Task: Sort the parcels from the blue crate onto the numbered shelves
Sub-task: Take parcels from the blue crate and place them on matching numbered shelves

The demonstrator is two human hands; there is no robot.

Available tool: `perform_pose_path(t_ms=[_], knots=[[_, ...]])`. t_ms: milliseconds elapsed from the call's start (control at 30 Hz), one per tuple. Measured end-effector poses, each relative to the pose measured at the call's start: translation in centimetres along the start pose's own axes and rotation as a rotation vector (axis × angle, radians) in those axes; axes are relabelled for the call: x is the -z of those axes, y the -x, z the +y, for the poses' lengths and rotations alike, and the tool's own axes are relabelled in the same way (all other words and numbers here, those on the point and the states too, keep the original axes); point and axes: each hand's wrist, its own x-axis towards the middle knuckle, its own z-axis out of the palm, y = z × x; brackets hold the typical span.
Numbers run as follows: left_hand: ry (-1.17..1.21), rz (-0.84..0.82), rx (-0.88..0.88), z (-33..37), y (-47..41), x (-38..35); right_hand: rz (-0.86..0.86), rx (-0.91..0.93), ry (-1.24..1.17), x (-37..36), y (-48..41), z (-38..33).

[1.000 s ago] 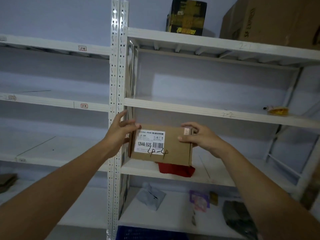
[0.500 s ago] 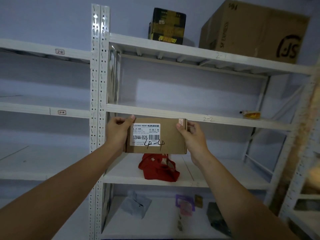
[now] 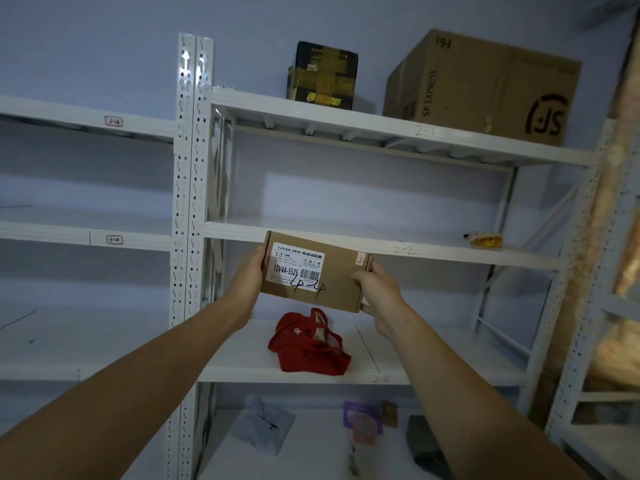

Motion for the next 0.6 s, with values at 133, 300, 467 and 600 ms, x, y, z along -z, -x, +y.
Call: perform_pose_path(t_ms=[133, 300, 467, 600], knots=[[-0.089, -0.125, 0.012, -1.4, -0.7, 0.7, -0.026, 0.003, 0.042, 0.4, 0.3, 0.2], [-0.162, -0.218, 0.031, -2.4, -0.3, -0.2, 0.027, -0.006, 0.076, 1.1, 1.1, 0.8], [-0.09, -0.204, 0.047, -2.8, 0.7, -2.2, 0.091, 0.009, 0.107, 1.9, 2.2, 1.6], [0.002, -0.169, 0.072, -4.2, 1.4, -5.1, 0.164, -0.004, 0.115, 4.3, 3.7, 2.3]])
